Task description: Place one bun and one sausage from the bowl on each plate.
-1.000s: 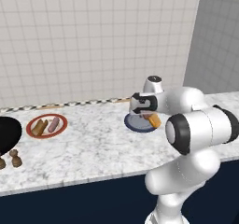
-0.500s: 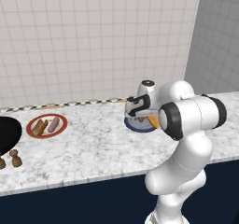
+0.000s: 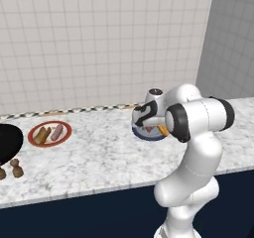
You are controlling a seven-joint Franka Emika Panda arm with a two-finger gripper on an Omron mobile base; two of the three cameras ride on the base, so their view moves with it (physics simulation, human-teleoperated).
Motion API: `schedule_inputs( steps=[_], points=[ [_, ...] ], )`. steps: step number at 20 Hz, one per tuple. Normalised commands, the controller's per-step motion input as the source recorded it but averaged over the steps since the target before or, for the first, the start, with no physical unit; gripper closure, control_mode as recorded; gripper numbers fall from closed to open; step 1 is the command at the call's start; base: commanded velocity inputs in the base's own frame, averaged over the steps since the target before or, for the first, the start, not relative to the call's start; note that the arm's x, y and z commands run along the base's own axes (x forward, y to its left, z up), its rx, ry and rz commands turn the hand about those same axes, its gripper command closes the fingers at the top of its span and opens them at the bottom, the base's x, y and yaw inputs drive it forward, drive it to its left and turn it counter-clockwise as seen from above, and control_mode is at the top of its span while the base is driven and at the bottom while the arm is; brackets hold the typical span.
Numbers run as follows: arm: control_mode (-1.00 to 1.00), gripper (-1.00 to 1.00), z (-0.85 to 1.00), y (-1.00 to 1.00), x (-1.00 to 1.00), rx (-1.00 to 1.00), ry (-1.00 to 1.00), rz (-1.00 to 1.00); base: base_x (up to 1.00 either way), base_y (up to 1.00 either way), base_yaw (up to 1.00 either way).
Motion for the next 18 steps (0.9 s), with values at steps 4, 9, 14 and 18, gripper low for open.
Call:
schedule_inputs(
  steps=[4,9,14,18],
  points=[
    [-1.0,1.0,-0.28,0.0,0.0,0.0,0.0,0.0,0.0,0.0,0.0],
    [-1.0,1.0,0.0,0.0,0.0,0.0,0.0,0.0,0.0,0.0,0.0],
    [-1.0,-1.0,0.0,0.0,0.0,0.0,0.0,0.0,0.0,0.0,0.0],
    [-1.0,-1.0,0.0,0.0,0.0,0.0,0.0,0.0,0.0,0.0,0.0]
  ],
)
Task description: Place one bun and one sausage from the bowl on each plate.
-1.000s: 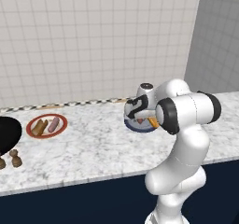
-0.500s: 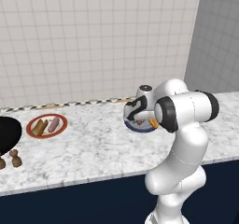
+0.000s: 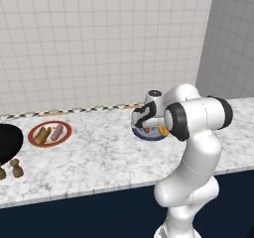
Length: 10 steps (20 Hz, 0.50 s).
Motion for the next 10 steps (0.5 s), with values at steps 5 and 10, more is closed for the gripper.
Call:
schedule_inputs(
  steps=[5,10],
  points=[
    [-1.0,-1.0,0.05,0.0,-0.13,0.0,0.0,-0.02,0.0,0.0,0.0],
    [-1.0,-1.0,0.8,0.03,-0.28,-0.01,0.0,-0.03,0.0,0.0,0.0]
  ],
)
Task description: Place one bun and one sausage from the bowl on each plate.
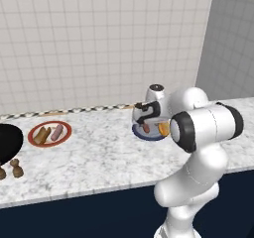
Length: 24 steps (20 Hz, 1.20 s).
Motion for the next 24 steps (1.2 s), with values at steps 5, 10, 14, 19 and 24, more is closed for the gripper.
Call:
schedule_inputs(
  steps=[5,10,14,19,24],
  points=[
    [-1.0,-1.0,0.8,-0.13,-0.63,0.0,0.0,-0.02,0.0,0.0,0.0],
    [-1.0,-1.0,0.64,-0.27,-1.0,0.0,0.0,0.0,0.0,0.0,0.0],
    [-1.0,-1.0,0.64,0.0,-1.0,0.0,-0.01,0.0,0.0,0.0,0.0],
    [-1.0,-1.0,0.68,-0.01,-1.0,0.0,0.0,0.0,0.0,0.0,0.0],
    [-1.0,-1.0,0.7,-0.12,-0.95,0.0,0.0,0.0,0.0,0.0,0.0]
  ],
)
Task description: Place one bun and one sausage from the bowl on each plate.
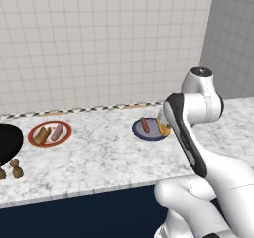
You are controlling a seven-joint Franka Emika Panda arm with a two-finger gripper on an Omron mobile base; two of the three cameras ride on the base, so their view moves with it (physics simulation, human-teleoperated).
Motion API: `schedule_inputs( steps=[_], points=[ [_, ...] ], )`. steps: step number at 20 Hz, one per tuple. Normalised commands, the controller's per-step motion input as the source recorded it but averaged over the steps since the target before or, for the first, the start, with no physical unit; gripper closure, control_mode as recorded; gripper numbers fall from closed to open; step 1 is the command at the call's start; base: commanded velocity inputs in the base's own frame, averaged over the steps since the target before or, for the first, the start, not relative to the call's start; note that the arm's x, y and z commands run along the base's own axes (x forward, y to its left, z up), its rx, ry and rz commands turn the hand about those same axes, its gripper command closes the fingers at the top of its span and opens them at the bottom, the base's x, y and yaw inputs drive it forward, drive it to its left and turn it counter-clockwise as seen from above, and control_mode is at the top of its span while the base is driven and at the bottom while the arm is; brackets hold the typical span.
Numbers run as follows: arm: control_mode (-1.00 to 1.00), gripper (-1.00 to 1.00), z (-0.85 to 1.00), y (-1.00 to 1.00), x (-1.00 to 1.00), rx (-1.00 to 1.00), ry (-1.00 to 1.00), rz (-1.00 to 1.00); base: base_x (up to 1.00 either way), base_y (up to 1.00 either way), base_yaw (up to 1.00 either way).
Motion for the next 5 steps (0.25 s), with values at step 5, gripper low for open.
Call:
schedule_inputs(
  steps=[5],
  points=[
    [-1.0,-1.0,0.51,-0.14,-0.66,0.0,0.0,0.0,0.0,0.0,0.0]
  ],
)
